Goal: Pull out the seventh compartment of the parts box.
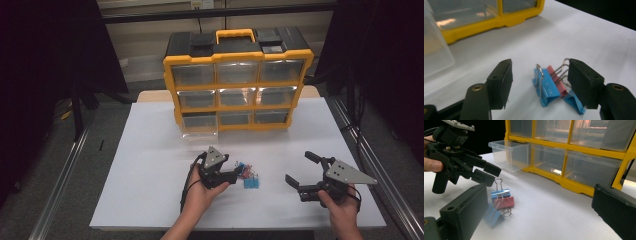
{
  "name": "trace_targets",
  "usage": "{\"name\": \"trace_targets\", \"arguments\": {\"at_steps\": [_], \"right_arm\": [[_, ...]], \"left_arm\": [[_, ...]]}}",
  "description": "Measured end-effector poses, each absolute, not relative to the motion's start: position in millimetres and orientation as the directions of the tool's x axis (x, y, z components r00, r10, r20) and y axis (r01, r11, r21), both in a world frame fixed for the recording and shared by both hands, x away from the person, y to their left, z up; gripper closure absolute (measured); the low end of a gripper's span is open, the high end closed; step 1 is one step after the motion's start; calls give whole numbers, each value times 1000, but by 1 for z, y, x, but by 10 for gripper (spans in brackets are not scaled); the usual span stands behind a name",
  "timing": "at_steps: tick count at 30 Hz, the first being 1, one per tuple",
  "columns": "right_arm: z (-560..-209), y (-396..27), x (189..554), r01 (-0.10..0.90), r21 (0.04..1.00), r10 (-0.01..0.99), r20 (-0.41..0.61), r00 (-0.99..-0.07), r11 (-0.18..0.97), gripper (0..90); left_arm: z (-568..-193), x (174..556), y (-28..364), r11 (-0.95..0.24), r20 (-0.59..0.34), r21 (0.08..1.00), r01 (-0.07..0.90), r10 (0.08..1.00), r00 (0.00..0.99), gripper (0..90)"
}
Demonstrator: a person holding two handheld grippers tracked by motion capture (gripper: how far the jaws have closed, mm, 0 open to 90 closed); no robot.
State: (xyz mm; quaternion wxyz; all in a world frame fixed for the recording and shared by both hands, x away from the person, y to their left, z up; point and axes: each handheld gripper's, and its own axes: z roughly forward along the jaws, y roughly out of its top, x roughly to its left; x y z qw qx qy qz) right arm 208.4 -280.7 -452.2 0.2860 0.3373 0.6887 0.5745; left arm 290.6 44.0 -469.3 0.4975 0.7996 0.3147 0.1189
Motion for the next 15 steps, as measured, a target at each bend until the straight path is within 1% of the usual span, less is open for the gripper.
{"name": "trace_targets", "arguments": {"at_steps": [1,3,4,6,11,13,14,15], "right_arm": [[-452,-281,208,137,984,793,-5,-609,111,2],[-452,-281,208,137,984,793,-5,-609,111,2],[-452,-281,208,137,984,793,-4,-609,110,2],[-452,-281,209,135,985,794,-5,-608,110,2],[-452,-281,208,136,984,794,-6,-608,112,2],[-452,-281,208,140,984,797,-4,-604,111,3],[-452,-281,208,140,984,797,-4,-605,112,3],[-452,-281,208,140,984,797,-5,-604,112,3]], "left_arm": [[-469,290,44,-331,-102,863,381,624,775,391],[-472,290,43,-333,-122,857,393,611,782,407],[-472,290,42,-349,-110,852,390,609,785,420],[-473,289,41,-359,-115,842,403,610,784,438],[-476,288,38,-380,-117,832,404,591,798,449],[-477,288,37,-420,-79,818,392,594,801,452],[-477,288,37,-435,-77,808,397,590,803,454],[-478,287,36,-421,-91,810,408,597,797,462]]}}
